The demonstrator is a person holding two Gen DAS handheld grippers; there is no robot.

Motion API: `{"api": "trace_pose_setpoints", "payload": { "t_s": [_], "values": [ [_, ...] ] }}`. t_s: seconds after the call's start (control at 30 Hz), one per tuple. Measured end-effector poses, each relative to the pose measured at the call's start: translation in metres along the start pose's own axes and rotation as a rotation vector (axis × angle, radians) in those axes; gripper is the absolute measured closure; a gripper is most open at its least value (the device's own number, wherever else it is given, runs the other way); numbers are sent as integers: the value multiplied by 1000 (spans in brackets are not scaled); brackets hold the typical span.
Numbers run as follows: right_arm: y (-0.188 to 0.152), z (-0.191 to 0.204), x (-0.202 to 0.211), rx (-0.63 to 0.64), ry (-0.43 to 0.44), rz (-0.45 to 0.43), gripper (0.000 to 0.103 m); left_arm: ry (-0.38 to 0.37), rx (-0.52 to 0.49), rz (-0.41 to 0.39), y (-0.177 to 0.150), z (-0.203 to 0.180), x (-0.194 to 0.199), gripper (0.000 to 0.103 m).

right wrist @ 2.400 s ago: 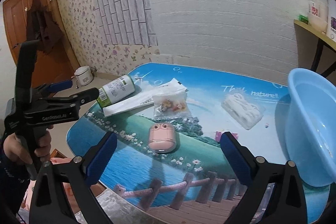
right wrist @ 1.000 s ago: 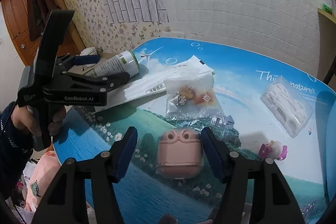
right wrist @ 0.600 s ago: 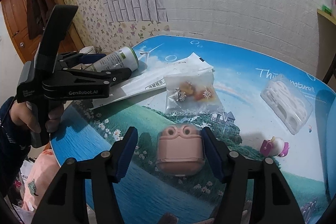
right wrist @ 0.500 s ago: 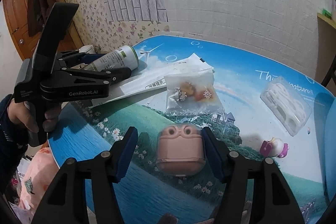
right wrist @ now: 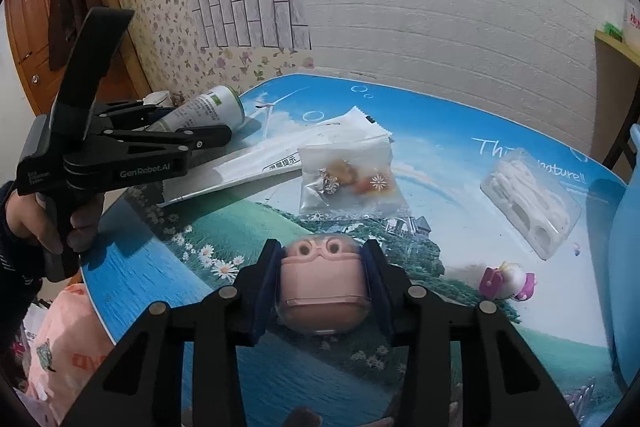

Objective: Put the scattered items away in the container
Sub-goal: 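Grasp the pink earbud case with the right gripper while the left grasps the trash-bag roll, then lift and carry the earbud case and trash-bag roll over the blue basin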

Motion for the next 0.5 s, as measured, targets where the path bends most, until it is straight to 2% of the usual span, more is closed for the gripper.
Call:
{"api": "trace_pose_setpoints", "payload": {
  "t_s": [0.2, 0.5],
  "values": [
    [-2, 4, 4, 12, 6, -1, 60, -2, 26, -1, -4, -2, 12, 57],
    [-16, -1, 24, 14, -20, -19, 60, 4, 110, -65, -1, -1, 65, 57]
  ]
}}
Point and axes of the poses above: each gripper's, at about its wrist camera, not at the fingertips, and x roughly against the way its jaws point, z to its left, y to its top, the point moved 9 cm from there along -x, roughly the way its jaws point, and after that the axes turned 10 degrees about y, right-handed, at the moved point
